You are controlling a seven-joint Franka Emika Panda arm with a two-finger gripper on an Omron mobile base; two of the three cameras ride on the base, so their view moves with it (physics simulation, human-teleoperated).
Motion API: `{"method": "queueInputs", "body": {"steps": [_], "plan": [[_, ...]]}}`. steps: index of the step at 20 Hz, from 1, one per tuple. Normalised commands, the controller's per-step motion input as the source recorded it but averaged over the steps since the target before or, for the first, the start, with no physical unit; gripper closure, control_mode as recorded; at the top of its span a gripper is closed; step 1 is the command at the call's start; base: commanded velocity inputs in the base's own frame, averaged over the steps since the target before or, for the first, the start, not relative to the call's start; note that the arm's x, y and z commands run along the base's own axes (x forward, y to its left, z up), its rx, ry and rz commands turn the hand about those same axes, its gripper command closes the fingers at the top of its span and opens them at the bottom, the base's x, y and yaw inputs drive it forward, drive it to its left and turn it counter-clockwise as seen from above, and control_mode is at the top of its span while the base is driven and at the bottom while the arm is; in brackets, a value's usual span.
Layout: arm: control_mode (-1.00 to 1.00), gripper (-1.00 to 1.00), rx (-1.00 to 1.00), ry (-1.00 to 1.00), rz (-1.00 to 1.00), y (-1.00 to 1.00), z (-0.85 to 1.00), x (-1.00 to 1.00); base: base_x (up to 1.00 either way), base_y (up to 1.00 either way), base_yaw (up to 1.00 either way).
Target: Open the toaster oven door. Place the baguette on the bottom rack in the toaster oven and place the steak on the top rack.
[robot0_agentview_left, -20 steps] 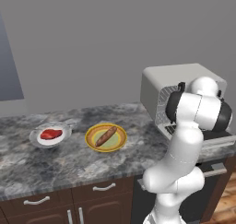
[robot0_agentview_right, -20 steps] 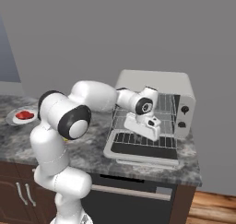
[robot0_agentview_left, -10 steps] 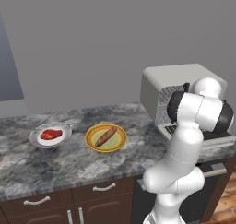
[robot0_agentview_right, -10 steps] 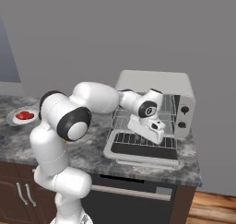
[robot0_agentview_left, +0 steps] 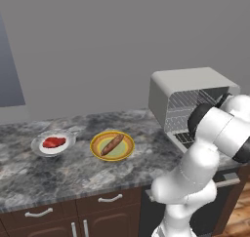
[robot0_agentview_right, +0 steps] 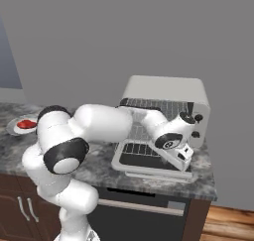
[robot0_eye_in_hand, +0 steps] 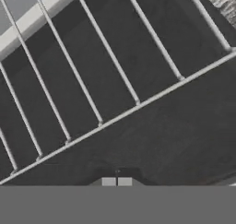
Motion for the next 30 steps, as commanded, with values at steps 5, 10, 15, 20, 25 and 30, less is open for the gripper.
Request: {"method": "queueInputs", "body": {"steps": [5, 10, 15, 20, 25, 30], "plan": [[-1.0, 1.0, 0.06, -0.73, 0.0, -0.34, 0.64, -1.0, 0.0, 0.0, 0.0], [-1.0, 1.0, 0.01, -0.57, 0.07, -0.04, 1.0, -0.87, 0.0, 0.0, 0.0], [-1.0, 1.0, 0.0, -0.37, 0.03, 0.25, 0.96, -0.35, 0.0, 0.0, 0.0], [-1.0, 1.0, 0.0, -0.05, 0.07, 0.62, 0.84, -0.14, 0.0, 0.0, 0.0], [-1.0, 1.0, -0.01, 0.04, 0.09, 0.85, 0.73, -0.07, 0.0, 0.0, 0.0], [-1.0, 1.0, -0.1, 0.18, 0.06, 0.99, 0.51, 0.0, 0.0, 0.0, 0.0]]}}
